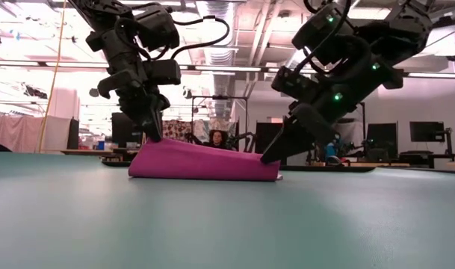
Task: Roll towel into tight, uniform cylinder
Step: Roll the pink towel
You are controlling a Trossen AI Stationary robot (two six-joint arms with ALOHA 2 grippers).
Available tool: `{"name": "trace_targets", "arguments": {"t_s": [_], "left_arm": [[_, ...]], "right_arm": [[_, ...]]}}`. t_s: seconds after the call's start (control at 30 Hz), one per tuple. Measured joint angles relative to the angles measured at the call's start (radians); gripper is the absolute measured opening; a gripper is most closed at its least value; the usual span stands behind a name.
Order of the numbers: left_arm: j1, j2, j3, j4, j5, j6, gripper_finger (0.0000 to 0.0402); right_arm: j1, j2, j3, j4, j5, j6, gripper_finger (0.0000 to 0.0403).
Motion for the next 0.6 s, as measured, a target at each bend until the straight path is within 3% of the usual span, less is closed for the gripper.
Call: {"name": "trace_targets", "arguments": {"t_s": [0.17,0.37,0.5,0.6], "left_arm": [[0.000,0.000,0.000,0.001,0.000,0.000,0.0000],[0.000,0.000,0.000,0.003,0.000,0.000,0.0000],[0.000,0.000,0.000,0.004,0.000,0.000,0.0000],[0.000,0.000,0.000,0.004,0.001,-0.004,0.0000]], "right_arm": [[-0.004,0.000,0.000,-0.006,-0.020,0.005,0.0225],[-0.008,0.000,0.001,-0.028,-0.030,0.025,0.0184],[-0.022,0.000,0.001,-0.030,-0.045,0.022,0.0134],[-0.026,0.000,0.003,-0.030,-0.042,0.017,0.0074]]}}
